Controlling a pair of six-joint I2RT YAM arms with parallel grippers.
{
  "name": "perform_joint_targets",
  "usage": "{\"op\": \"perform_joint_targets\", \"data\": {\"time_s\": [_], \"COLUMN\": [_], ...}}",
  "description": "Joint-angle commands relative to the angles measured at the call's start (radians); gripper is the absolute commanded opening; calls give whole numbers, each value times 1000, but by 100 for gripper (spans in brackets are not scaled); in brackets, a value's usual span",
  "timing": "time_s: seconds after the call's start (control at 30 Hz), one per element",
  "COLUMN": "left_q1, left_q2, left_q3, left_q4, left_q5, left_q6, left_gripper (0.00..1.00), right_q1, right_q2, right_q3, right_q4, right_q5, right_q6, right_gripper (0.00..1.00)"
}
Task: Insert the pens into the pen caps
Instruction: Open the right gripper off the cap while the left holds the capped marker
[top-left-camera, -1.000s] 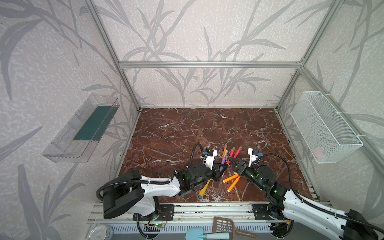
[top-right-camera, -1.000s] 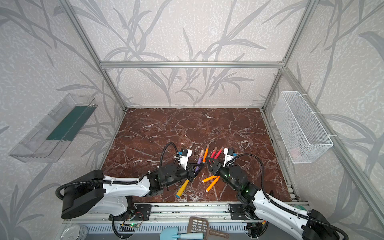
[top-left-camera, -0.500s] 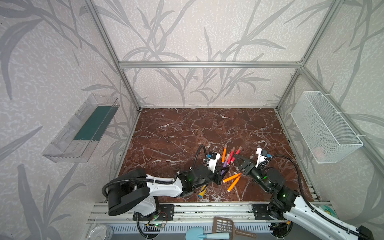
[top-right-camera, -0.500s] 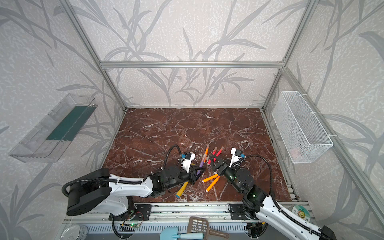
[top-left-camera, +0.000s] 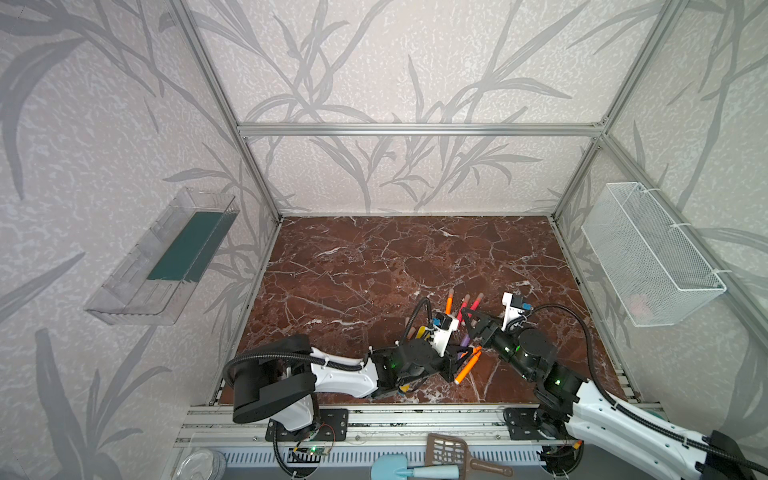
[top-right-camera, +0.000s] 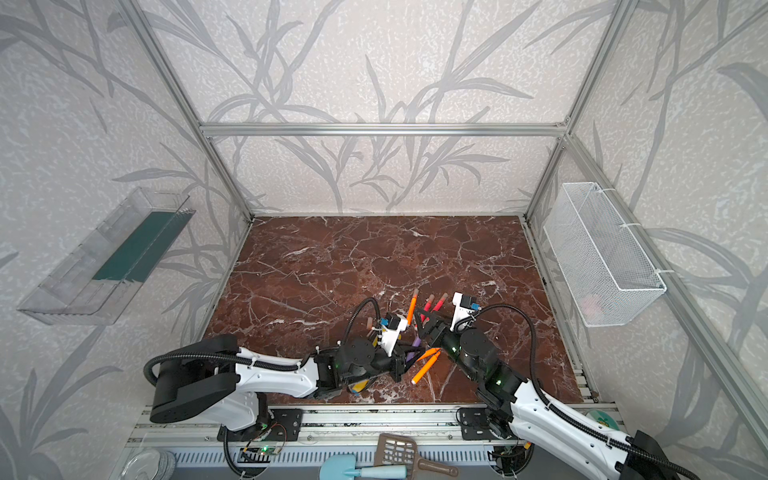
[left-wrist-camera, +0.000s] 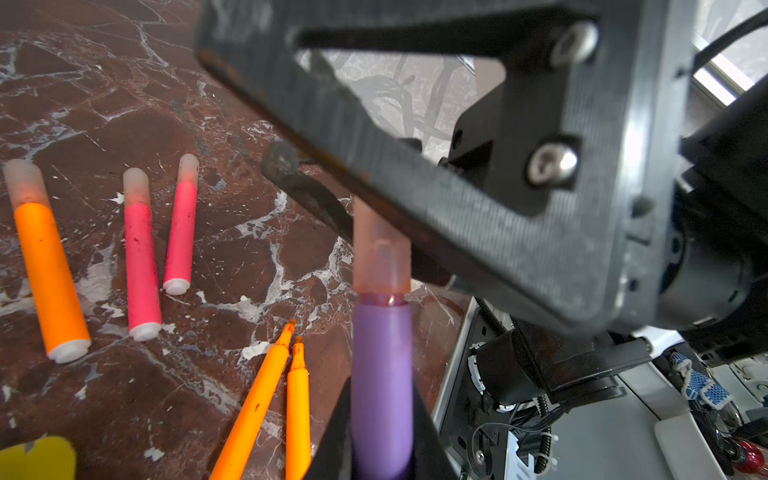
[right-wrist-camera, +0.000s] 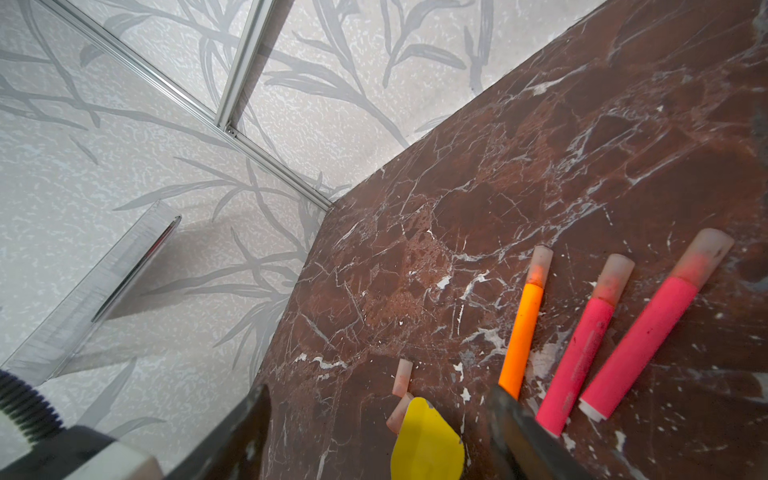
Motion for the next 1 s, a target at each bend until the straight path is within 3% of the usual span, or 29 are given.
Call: {"op": "perform_joint_targets", "data": {"time_s": [0.0, 0.23, 0.37, 0.97], "left_q1": [-6, -7, -9, -7], "left_q2": [20, 48, 42, 16], "left_q3": [24, 28, 21, 11], "left_q4": [36, 51, 57, 43], "left_q5": [-7, 0, -10, -60], "left_q6": [12, 4, 5, 13], "left_gripper": [0, 0, 0, 0], "right_q1": [0, 1, 1, 1], "right_q2": [25, 71, 81, 97], "right_q3": [47, 79, 81, 71], "right_q4": [73, 98, 100, 70], "right_q5": [-1, -17, -27, -70], "right_q6": [-18, -38, -37, -23], "right_gripper": [72, 70, 62, 10]}}
